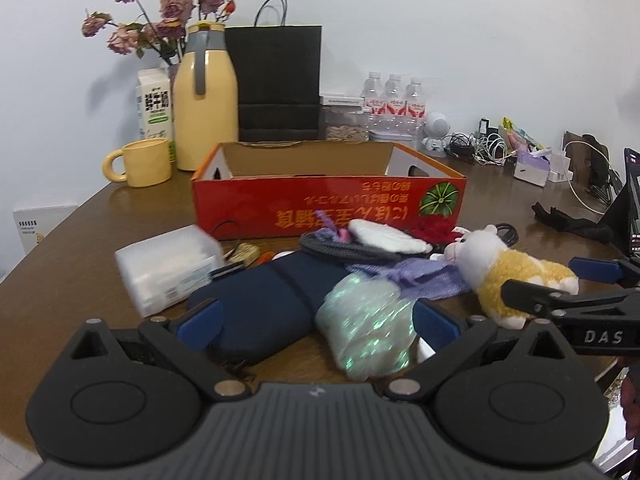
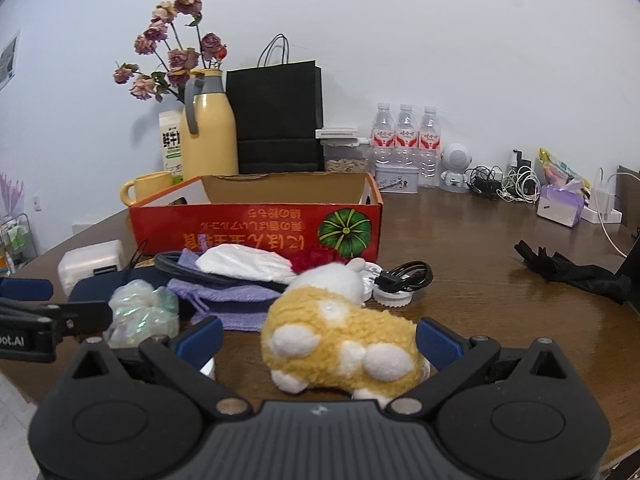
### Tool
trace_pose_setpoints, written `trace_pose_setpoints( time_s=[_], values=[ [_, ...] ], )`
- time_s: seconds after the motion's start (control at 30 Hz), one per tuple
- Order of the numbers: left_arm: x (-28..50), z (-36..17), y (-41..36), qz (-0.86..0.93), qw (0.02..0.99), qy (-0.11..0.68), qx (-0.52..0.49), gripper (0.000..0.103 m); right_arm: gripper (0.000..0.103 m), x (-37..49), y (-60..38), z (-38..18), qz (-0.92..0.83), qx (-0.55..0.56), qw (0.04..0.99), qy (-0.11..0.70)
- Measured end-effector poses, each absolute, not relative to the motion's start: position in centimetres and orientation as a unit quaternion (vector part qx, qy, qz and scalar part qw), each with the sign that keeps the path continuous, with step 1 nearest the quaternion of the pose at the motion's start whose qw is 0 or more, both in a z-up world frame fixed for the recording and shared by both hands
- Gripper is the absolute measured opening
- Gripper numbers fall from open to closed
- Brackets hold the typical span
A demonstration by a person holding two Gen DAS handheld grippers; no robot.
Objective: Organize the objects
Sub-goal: 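Close the left tool on the sparkly plastic bag while the right tool grasps the yellow plush toy, then lift both items and drop them into the cardboard box, opening both tools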
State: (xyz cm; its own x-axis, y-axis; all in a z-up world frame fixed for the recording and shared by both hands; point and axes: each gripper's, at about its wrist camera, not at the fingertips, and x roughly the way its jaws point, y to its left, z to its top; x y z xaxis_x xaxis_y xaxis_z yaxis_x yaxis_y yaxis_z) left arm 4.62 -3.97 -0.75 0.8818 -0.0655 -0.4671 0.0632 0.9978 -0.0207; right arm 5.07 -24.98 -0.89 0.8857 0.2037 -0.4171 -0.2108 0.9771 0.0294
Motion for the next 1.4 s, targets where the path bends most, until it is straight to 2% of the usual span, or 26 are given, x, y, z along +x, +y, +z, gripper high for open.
trace_pose_setpoints(
  time_s=[0.2, 0.37, 0.43, 0.6, 0.67, 0.97, 1.17, 1.4],
  values=[
    [6.5, -1.3, -5.2, -0.028, 0.969, 0.247, -0.002, 0.102, 0.103, 6.8, -25.4, -1.7, 0.103, -0.001, 0.970, 0.222],
    [7.2, -1.9, -5.6, -0.034, 0.966, 0.257, -0.006, 0.091, 0.103, 8.1, -25.9, -2.6, 0.103, 0.006, 0.967, 0.231],
    [7.2, -1.9, -5.6, -0.033, 0.967, 0.254, -0.007, 0.086, 0.103, 8.5, -26.1, -2.9, 0.105, 0.009, 0.966, 0.235],
    [7.1, -1.9, -5.7, -0.041, 0.966, 0.255, -0.013, 0.058, 0.103, 8.9, -26.4, -3.4, 0.108, 0.019, 0.965, 0.238],
    [7.0, -1.9, -5.6, -0.046, 0.966, 0.255, -0.016, 0.053, 0.103, 9.0, -26.5, -3.6, 0.110, 0.021, 0.965, 0.236],
    [6.3, -1.4, -5.2, -0.049, 0.968, 0.245, -0.023, 0.050, 0.092, 8.0, -26.0, -3.3, 0.128, -0.015, 0.967, 0.219],
    [5.3, -0.4, -4.6, -0.056, 0.972, 0.225, -0.026, 0.047, 0.091, 6.7, -25.2, -2.6, 0.130, -0.038, 0.971, 0.198],
    [5.2, 1.1, -3.7, -0.065, 0.978, 0.195, -0.027, 0.040, 0.091, 6.1, -24.0, -0.5, 0.135, -0.057, 0.976, 0.160]
  ],
)
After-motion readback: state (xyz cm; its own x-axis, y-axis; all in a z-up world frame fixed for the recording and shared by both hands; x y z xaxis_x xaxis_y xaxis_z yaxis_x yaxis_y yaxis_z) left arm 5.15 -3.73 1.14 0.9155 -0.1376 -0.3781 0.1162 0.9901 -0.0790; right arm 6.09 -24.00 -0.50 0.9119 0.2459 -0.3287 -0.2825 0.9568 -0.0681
